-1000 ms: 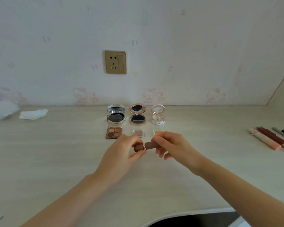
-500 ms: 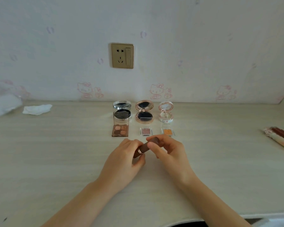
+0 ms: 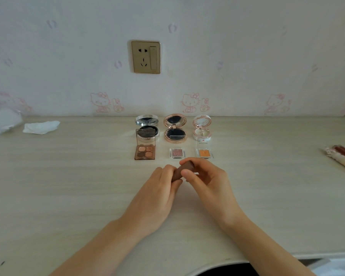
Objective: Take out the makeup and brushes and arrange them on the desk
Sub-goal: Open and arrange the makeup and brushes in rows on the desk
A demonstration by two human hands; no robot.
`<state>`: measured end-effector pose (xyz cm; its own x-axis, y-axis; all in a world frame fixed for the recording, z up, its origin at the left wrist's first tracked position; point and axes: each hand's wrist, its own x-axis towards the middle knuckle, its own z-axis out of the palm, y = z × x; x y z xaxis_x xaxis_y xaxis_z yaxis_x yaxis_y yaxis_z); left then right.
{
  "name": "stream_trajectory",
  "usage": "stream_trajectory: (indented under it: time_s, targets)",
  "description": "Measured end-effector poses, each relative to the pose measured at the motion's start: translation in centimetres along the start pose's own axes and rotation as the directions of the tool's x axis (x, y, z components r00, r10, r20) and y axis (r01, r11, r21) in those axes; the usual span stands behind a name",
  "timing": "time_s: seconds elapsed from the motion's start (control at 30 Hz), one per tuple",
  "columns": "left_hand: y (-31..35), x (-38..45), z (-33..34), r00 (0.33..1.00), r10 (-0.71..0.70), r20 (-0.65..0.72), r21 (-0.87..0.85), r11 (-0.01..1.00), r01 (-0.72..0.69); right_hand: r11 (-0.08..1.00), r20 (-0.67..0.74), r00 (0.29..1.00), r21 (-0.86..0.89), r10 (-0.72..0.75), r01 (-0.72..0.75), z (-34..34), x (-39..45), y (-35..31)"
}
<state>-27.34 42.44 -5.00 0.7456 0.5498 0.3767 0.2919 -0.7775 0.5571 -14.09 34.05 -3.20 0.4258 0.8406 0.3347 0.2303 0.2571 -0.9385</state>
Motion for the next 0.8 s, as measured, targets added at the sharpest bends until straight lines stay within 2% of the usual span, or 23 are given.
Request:
stream_trajectory:
  time_s: [0.17,0.53,0.67,0.8]
  targets:
    - [0.1,0.5,-1.0,0.998,0.064,0.016,0.091,0.994,-0.065,0.998,0.035,0.999,0.064,-0.013,0.01,-0.2,-0.1,-0.4]
    - [0.0,0.5,-1.7,0.998,0.059,0.038,-0.022,0.998,-0.058,0.997,0.059,0.998,0.079,-0.012,0.008,-0.3,-0.2,-0.7]
    - [-0.6,0.5,-1.4,1.0,0.005,0.01,-0.09,0.996,-0.004,0.998,0.083,0.996,0.061,-0.027,0.022,-0.2,-0.2,-0.7]
    - [-1.0,0.4,-1.1,1.0,-0.023,-0.007,-0.081,0.996,0.022,0.997,0.083,0.996,0.069,-0.022,0.016,-0.4,-0.1,-0.6]
